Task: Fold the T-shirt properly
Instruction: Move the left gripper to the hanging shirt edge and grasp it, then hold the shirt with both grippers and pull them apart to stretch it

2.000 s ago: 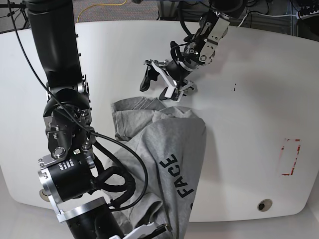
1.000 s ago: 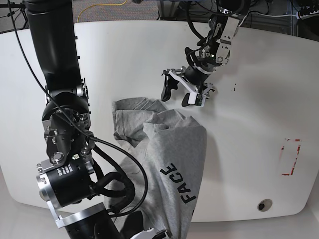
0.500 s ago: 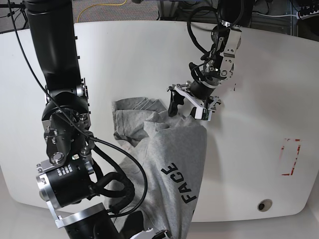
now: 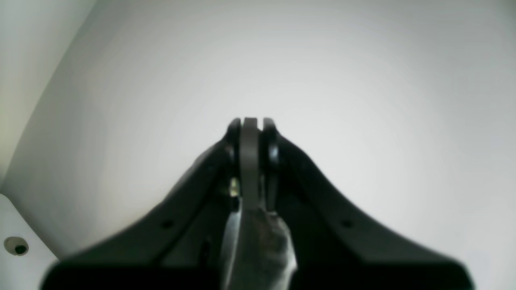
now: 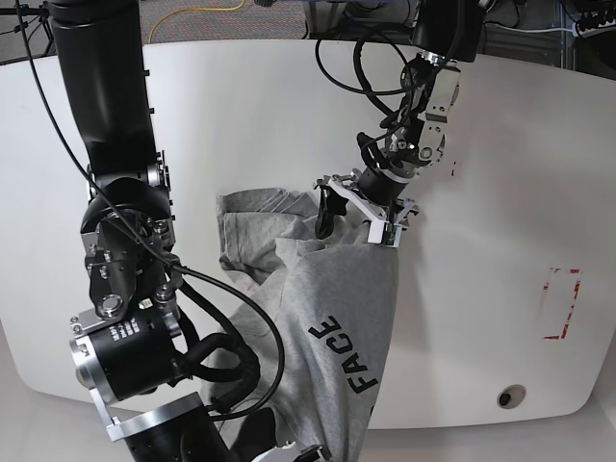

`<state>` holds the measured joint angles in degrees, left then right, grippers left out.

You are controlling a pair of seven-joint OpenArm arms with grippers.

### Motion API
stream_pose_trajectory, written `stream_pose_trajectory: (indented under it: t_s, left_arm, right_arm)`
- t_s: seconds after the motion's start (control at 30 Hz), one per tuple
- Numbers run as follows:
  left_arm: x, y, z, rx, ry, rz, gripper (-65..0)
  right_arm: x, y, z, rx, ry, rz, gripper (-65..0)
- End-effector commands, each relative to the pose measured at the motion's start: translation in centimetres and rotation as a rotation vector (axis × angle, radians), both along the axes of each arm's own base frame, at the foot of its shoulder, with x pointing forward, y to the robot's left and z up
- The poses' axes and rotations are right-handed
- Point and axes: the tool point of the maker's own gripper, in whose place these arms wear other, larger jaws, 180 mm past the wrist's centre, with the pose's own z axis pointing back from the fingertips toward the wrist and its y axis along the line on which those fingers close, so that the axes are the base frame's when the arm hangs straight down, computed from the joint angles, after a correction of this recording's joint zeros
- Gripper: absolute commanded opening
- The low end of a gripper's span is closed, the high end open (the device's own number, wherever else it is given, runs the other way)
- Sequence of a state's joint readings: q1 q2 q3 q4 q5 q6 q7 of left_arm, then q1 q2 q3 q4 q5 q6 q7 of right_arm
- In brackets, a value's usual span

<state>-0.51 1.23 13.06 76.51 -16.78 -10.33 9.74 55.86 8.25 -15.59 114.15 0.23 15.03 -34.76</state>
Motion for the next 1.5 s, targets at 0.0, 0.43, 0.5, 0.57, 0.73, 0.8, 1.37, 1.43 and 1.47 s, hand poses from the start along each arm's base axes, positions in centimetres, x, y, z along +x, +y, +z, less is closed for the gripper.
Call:
stream_pose_trajectory:
  t_s: [0.0, 0.43, 0.5, 0.57, 0.73, 0.8, 1.37, 1.43, 1.47]
  left_arm:
    - [1.0, -0.2, 1.4, -0.022, -0.047, 0.004, -23.9]
    - [0.4, -0.3, -0.8, -0.009, 0.011, -0.005, -62.9]
    - [0.4, -0.2, -0.8, -0.009, 0.009, -0.002, -63.3]
    - [0.4, -0.1, -0.8, -0.011, 0.011, 0.004, -63.3]
    - [0.8, 0.1, 0.9, -0.016, -0.034, 0.006, -65.0]
    - [0.7, 0.0, 1.4, -0.021, -0.047, 0.006, -65.0]
    - [1.0, 6.1, 8.3, 0.040, -0.182, 0.096, -65.0]
    - [1.1, 7.7, 9.5, 0.053, -0.204, 0.129, -65.0]
    - [1.0, 8.4, 10.0, 0.063, -0.214, 0.138, -65.0]
  right_arm:
    - [-1.0, -0.2, 2.1, 0.023, -0.069, 0.006, -64.2]
    - [-1.0, -0.2, 2.1, 0.022, -0.069, 0.004, -64.2]
    - [-1.0, -0.2, 2.1, 0.022, -0.069, 0.004, -64.2]
    - [-1.0, -0.2, 2.1, 0.022, -0.070, 0.003, -64.2]
    - [-1.0, -0.4, 2.1, 0.023, -0.069, -0.001, -64.2]
    - [-0.9, -0.5, 2.2, 0.024, -0.070, -0.003, -64.2]
    - [0.5, -4.3, 1.0, 0.076, -0.014, -0.091, -64.2]
    - [0.8, -5.0, 0.6, 0.070, -0.005, -0.109, -64.2]
    - [0.9, -5.2, 0.5, 0.065, -0.002, -0.115, -64.2]
